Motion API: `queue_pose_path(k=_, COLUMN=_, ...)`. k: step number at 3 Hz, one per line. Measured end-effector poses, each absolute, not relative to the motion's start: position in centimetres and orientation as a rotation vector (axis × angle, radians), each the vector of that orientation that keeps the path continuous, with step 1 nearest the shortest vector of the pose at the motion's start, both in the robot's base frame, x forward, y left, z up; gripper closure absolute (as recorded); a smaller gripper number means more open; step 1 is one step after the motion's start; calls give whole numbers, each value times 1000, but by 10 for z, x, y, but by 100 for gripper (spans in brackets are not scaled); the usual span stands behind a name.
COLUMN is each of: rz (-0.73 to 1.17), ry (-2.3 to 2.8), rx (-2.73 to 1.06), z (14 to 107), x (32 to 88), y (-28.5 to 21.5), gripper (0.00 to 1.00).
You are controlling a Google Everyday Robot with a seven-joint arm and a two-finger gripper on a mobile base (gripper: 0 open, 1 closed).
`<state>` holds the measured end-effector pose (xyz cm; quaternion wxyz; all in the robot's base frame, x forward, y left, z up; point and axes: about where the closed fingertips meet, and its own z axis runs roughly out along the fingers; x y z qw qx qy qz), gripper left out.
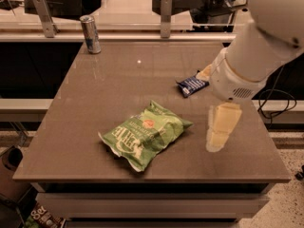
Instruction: Move green jalapeno chip bag near redbull can
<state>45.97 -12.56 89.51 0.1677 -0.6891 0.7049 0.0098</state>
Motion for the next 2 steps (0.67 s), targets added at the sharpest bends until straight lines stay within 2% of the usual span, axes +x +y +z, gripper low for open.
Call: queue_pose_path(k=2, rz=166, ry=1855, rx=-1993, z=870, x=473, y=-58, gripper=0)
